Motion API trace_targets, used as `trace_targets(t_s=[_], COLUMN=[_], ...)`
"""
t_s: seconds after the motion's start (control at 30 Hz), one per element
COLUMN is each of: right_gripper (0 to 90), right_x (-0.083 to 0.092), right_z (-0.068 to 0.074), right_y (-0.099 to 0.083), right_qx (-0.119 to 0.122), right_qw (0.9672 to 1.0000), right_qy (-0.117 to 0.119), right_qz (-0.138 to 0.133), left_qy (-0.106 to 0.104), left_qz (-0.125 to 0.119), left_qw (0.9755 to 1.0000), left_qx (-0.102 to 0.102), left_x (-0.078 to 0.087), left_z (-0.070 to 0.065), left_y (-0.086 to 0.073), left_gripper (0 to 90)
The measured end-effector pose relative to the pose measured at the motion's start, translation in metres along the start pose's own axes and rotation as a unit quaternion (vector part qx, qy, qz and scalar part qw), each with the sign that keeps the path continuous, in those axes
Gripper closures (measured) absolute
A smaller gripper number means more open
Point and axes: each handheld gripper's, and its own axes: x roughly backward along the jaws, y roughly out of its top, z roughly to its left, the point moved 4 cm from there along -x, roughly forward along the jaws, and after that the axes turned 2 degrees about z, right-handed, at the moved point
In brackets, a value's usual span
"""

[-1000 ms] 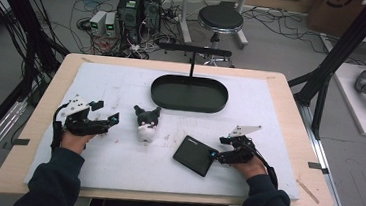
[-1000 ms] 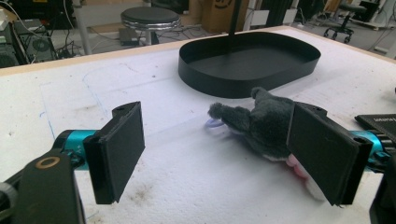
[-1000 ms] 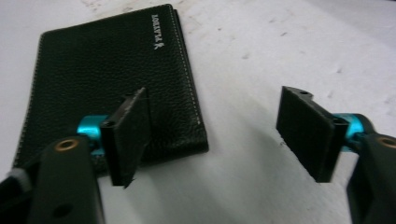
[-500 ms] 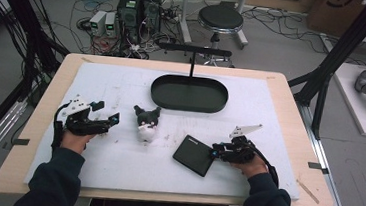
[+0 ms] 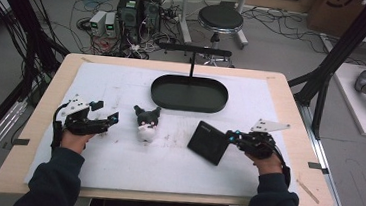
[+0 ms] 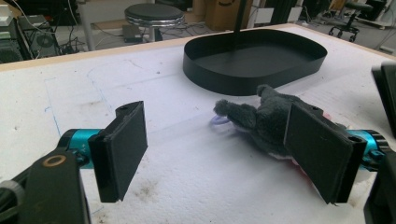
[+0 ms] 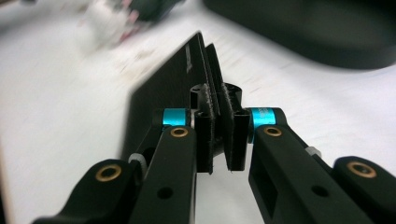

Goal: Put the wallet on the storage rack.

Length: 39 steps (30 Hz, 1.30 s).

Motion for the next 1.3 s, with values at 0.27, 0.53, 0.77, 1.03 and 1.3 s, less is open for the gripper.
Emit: trace_targets(t_s=[0.27, 0.53, 0.77, 1.03, 1.3], right_gripper=[87.9, 88.1, 88.1, 87.9, 85.4], right_x=[0.038, 0.04, 0.038, 0.04, 0.036], right_z=[-0.019, -0.017, -0.011, -0.011, -0.013], right_y=[0.006, 0.006, 0.003, -0.002, -0.009], right_qx=[0.01, 0.004, 0.005, 0.007, 0.011], right_qw=[0.9918, 0.9935, 0.9975, 0.999, 0.9992], right_qy=[-0.121, -0.102, -0.057, -0.028, -0.023], right_qz=[-0.039, -0.049, -0.041, -0.035, -0.03], left_qy=[0.002, 0.003, 0.003, 0.003, 0.003], left_qz=[-0.001, 0.002, 0.002, 0.003, 0.002], left_qw=[1.0, 1.0, 1.0, 1.0, 1.0], left_qx=[0.002, 0.001, 0.001, 0.0, 0.001], left_x=[0.0, 0.0, 0.0, 0.0, 0.0], left_z=[0.001, 0.001, 0.001, 0.001, 0.001], left_y=[0.0, 0.0, 0.0, -0.001, 0.0], left_gripper=[21.4, 21.9, 22.1, 22.2, 22.2])
